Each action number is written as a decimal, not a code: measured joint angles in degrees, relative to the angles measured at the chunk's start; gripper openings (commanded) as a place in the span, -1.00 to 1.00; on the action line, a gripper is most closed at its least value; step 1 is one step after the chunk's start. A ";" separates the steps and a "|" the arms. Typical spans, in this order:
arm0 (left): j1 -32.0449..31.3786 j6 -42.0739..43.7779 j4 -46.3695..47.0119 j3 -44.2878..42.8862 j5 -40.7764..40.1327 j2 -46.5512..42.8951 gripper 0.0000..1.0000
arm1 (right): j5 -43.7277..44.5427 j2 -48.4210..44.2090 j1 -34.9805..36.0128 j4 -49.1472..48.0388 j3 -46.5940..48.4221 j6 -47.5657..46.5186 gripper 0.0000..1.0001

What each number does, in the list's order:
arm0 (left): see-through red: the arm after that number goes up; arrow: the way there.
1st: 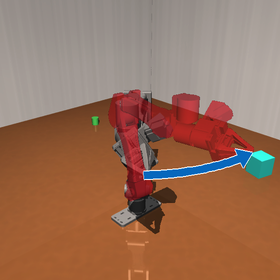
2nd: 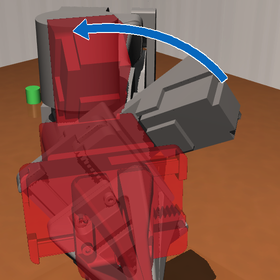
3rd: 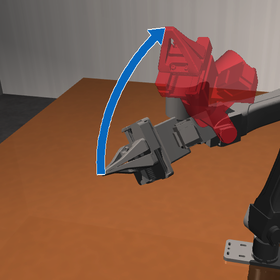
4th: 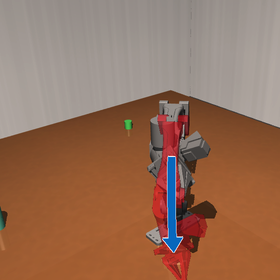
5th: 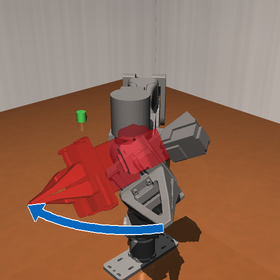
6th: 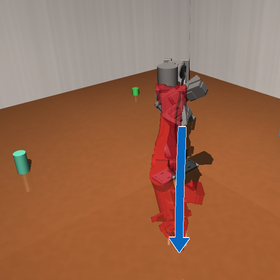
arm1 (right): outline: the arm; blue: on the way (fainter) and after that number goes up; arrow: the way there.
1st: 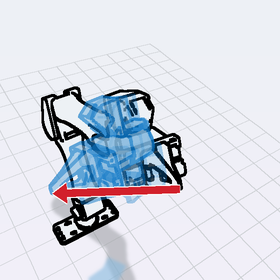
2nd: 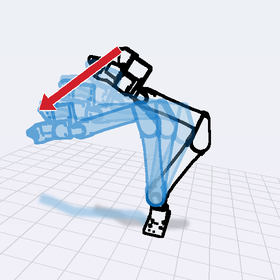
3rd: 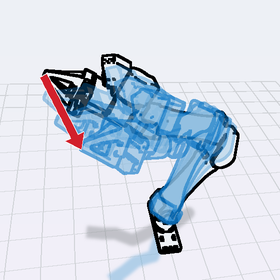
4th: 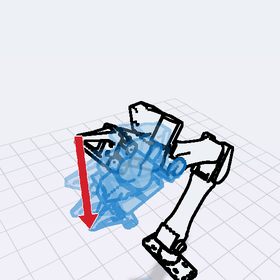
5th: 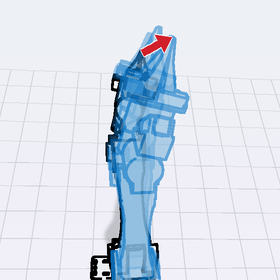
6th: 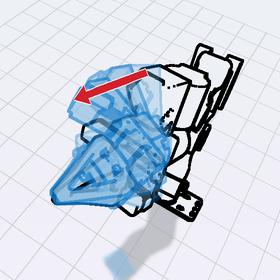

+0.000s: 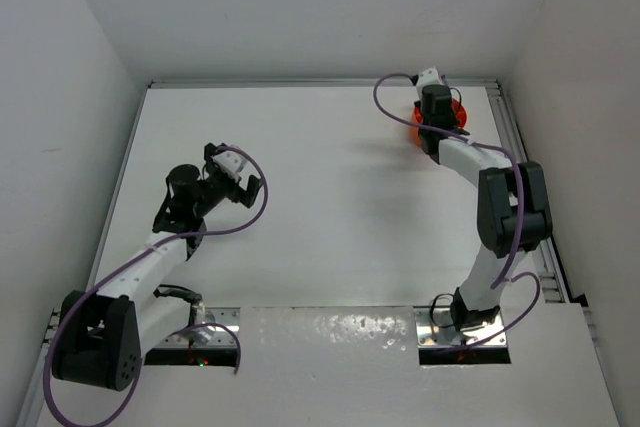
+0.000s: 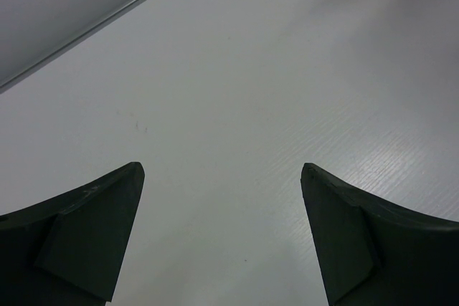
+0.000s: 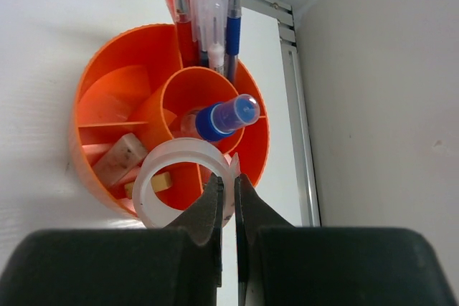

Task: Sort the stationery into containers
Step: Place the stationery in the storage box.

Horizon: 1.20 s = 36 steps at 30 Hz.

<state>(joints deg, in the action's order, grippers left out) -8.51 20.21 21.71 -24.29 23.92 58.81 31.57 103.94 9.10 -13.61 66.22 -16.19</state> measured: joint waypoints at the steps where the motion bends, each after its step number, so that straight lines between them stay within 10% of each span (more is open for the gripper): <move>1: 0.00 0.00 0.02 0.00 -0.02 0.00 0.78 | 0.02 0.02 -0.15 -0.11 -0.04 -0.07 -1.00; 24: 0.00 0.04 0.00 0.00 -0.39 0.02 0.78 | 2.51 -1.64 -2.49 -1.33 -3.78 -0.70 -1.00; 36: -0.02 -0.20 1.05 0.02 -0.39 0.17 0.78 | -23.74 0.68 -3.39 -9.07 4.87 -4.24 -1.00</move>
<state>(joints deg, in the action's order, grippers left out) -8.54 20.01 22.76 -24.27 23.53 58.98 7.84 104.62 5.72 -22.68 71.09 -20.43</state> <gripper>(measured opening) 0.891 0.023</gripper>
